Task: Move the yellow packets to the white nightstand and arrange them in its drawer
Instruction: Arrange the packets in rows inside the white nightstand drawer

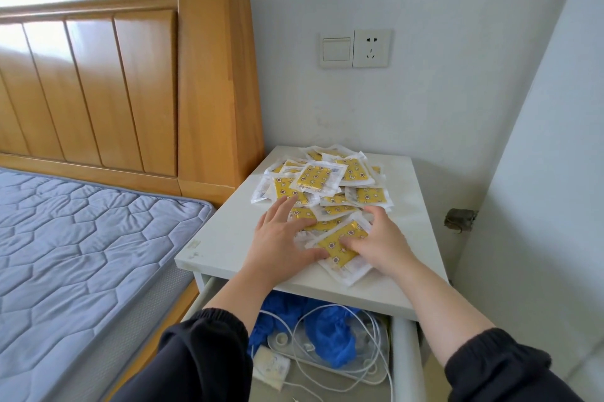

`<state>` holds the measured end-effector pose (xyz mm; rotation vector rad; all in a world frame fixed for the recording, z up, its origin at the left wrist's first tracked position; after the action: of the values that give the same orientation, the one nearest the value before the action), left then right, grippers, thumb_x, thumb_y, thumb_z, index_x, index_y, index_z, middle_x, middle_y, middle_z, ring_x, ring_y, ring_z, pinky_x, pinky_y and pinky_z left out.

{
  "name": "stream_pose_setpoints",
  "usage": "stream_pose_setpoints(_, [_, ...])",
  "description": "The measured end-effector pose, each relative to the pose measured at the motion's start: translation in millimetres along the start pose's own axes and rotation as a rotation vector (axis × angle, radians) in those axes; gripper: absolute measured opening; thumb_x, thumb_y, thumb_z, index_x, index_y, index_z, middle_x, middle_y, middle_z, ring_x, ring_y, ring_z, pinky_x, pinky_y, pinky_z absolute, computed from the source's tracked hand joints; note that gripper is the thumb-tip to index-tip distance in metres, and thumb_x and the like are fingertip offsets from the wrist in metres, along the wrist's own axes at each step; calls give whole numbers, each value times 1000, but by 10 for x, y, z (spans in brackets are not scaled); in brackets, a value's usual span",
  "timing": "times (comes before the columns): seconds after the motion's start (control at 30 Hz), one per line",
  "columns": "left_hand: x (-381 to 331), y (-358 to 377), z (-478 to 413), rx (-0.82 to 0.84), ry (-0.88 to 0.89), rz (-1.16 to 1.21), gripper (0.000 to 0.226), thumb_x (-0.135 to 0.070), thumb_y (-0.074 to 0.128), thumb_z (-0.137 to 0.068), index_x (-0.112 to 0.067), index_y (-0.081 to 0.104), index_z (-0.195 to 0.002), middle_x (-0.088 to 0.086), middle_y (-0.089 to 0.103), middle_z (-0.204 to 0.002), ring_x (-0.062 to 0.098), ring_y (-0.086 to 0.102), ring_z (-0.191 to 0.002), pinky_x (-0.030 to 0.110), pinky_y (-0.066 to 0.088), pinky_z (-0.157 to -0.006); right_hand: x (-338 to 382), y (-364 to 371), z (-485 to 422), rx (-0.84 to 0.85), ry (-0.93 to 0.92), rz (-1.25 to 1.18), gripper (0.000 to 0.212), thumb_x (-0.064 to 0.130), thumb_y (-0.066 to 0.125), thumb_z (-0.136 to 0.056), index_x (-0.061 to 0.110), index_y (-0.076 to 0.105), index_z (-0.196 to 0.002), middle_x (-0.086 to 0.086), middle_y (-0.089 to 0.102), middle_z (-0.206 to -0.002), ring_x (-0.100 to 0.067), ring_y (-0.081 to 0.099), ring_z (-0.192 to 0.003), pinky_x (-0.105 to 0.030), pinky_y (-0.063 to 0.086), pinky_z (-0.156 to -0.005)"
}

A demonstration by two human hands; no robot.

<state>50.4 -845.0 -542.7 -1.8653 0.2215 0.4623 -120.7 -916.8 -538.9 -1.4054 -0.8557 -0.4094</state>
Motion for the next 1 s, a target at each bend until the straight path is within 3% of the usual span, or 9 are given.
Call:
stream_pose_setpoints(0.17, [-11,10,5,-3,10,33,59,-65,68,-71,-41,59,-125,-15,20,-156,7,4,-146,38,10,-120,-90,-127,-54,129,46,-347,53,-1,70,-80,13,54,-129,-2,67,-108,-19,66,-95,-39,54,-88])
stream_pose_setpoints(0.37, [64,-88,-16,-21,-101,417,26,-48,71,-78,-31,72,-97,-15,47,-140,6,25,-139,33,20,-112,-122,-144,114,-17,-64,-622,31,-3,65,-84,23,63,-101,3,72,-98,-14,69,-93,-33,55,-84])
stream_pose_setpoints(0.47, [81,-108,-32,27,-124,488,34,-48,68,-80,-23,74,-101,-16,48,-138,8,29,-136,29,21,-107,-74,-27,93,-31,-48,-710,30,-4,66,-83,21,64,-99,-3,73,-97,-22,69,-93,-43,54,-87])
stream_pose_setpoints(0.6, [81,-127,-17,4,-208,585,50,-38,77,-76,-31,60,-122,-17,42,-129,10,45,-120,27,38,-100,120,238,115,-21,-81,-695,26,2,69,-81,19,64,-100,-4,72,-94,-23,69,-89,-45,56,-84])
stream_pose_setpoints(0.7, [162,-125,7,-53,-299,763,39,-25,78,-78,-22,64,-114,-4,66,-113,9,66,-92,22,55,-78,250,327,143,-89,-154,-525,20,15,73,-79,17,62,-96,-2,69,-90,-18,66,-84,-36,56,-76])
stream_pose_setpoints(0.8, [280,-160,61,-196,-425,968,20,-21,73,-83,-7,71,-98,3,74,-85,11,70,-71,21,54,-60,283,330,168,-147,-202,-492,21,23,69,-85,16,61,-103,0,64,-97,-13,60,-88,-17,48,-72])
stream_pose_setpoints(0.87, [375,-166,67,-304,-525,1112,18,-25,70,-87,-10,71,-96,5,74,-88,18,71,-78,31,56,-69,280,319,183,-178,-190,-533,27,24,61,-90,18,57,-117,3,60,-107,-7,55,-97,-9,41,-74])
stream_pose_setpoints(1.0, [448,-154,21,-378,-606,1230,7,-24,61,-93,-21,66,-96,0,72,-97,18,69,-89,36,56,-81,293,320,184,-237,-160,-530,31,20,55,-92,19,54,-123,6,52,-117,-7,49,-109,-17,39,-86])
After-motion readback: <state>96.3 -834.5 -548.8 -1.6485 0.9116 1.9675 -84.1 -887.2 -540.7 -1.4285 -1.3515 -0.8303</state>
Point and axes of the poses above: each hand's wrist, its own z-axis away from the middle knuckle, its own y-axis out of the palm, x = y × z, the point moved 3 cm from there along -z, towards the middle knuckle
